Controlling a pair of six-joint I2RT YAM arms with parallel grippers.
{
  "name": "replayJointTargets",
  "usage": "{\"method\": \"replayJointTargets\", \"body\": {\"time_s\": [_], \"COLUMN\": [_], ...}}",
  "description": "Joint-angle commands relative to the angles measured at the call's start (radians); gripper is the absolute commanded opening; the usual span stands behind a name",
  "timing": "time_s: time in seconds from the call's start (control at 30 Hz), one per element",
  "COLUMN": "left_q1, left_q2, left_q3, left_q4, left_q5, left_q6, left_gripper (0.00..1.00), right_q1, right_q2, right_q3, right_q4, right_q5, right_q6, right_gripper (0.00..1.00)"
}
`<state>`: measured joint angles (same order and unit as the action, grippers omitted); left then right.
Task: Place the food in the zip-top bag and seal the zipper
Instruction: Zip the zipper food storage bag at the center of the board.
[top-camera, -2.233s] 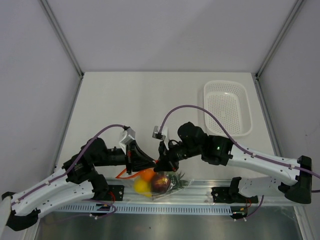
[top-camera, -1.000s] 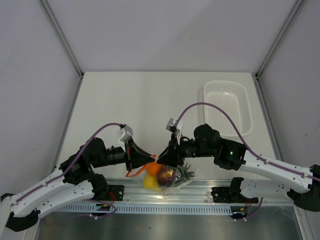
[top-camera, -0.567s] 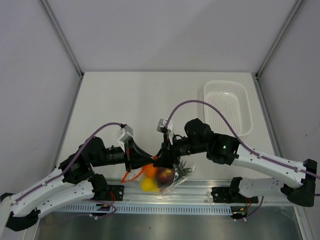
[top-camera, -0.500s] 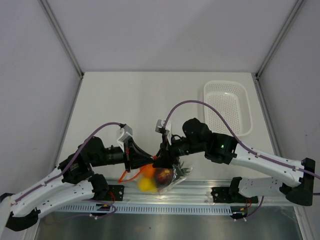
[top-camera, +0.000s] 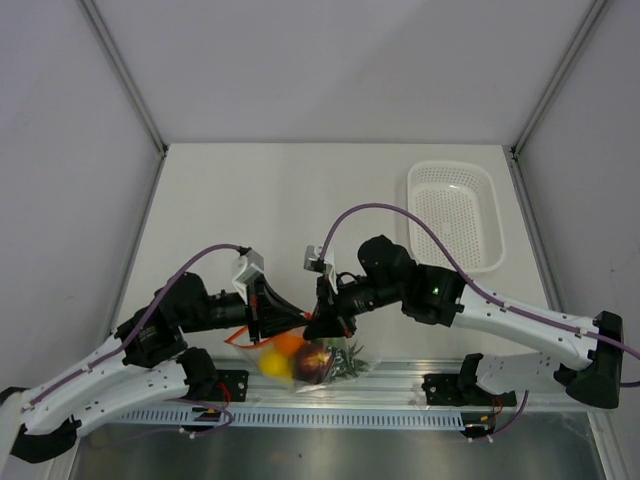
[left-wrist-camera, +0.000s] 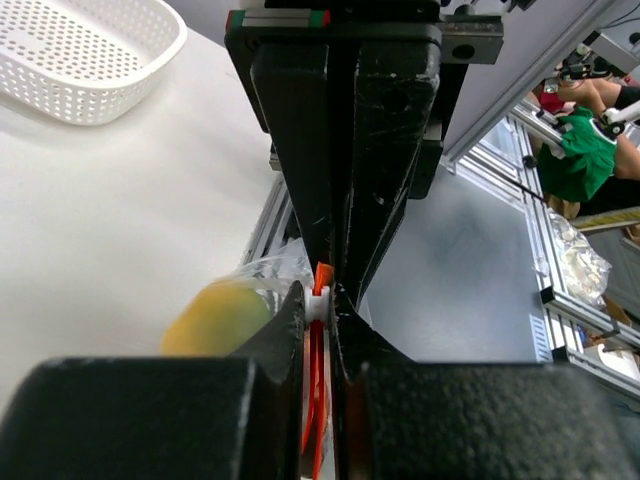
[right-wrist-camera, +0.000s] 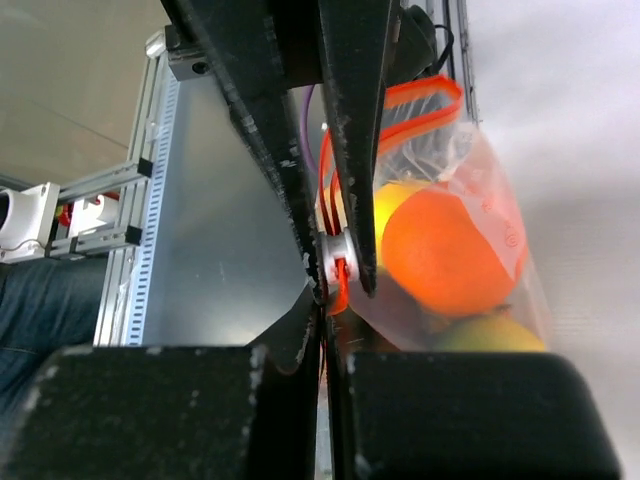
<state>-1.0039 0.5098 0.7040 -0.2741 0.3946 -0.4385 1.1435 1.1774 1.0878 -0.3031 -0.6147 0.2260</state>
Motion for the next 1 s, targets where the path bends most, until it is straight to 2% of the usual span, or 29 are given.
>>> {"method": "replayJointTargets", "body": {"time_s": [0.0, 0.03, 0.23, 0.33, 0.53, 0.6, 0.7, 0.9, 0.93, 0.97], "left_q1": [-0.006, -0.006, -0.006, -0.006, -0.006, -0.006, -0.006, -0.006, -0.006, -0.006], "left_q2": [-0.005, -0.017, -0.073, -0.09, -0.126, -0.131, -0.12, -0.111, -0.108, -0.102], "left_q3": [0.028, 0.006, -0.026, -0.044, -0.092, -0.103, -0.1, -0.081, -0.072, -0.07], "left_q4": [0.04, 0.03, -0.03, -0.037, -0.03, -0.027, -0.039, -0.048, -0.051, -0.053], "left_q5": [0.018, 0.01, -0.056, -0.062, -0.04, -0.04, -0.04, -0.048, -0.046, -0.048], "left_q6": [0.006, 0.009, 0.043, 0.047, 0.037, 0.029, 0.03, 0.037, 0.037, 0.038], "left_gripper": [0.21, 0.37, 0.64, 0.71, 0.69, 0.67, 0.55, 0.25, 0.13, 0.07], "right_q1": [-0.007, -0.008, -0.016, -0.018, -0.024, -0.024, -0.025, -0.027, -0.031, -0.033], "right_q2": [0.01, 0.005, -0.031, -0.044, -0.065, -0.073, -0.082, -0.091, -0.091, -0.091], "right_q3": [-0.019, -0.035, -0.098, -0.106, -0.106, -0.105, -0.1, -0.074, -0.071, -0.063], "right_q4": [0.119, 0.127, 0.197, 0.199, 0.188, 0.186, 0.182, 0.121, 0.111, 0.102], "right_q5": [0.032, 0.052, 0.047, 0.046, 0.046, 0.046, 0.049, 0.046, 0.043, 0.04], "right_q6": [0.033, 0.038, 0.084, 0.085, 0.082, 0.079, 0.076, 0.041, 0.036, 0.032], "right_gripper": [0.0, 0.0, 0.0, 0.0, 0.0, 0.0, 0.0, 0.0, 0.0, 0.0]}}
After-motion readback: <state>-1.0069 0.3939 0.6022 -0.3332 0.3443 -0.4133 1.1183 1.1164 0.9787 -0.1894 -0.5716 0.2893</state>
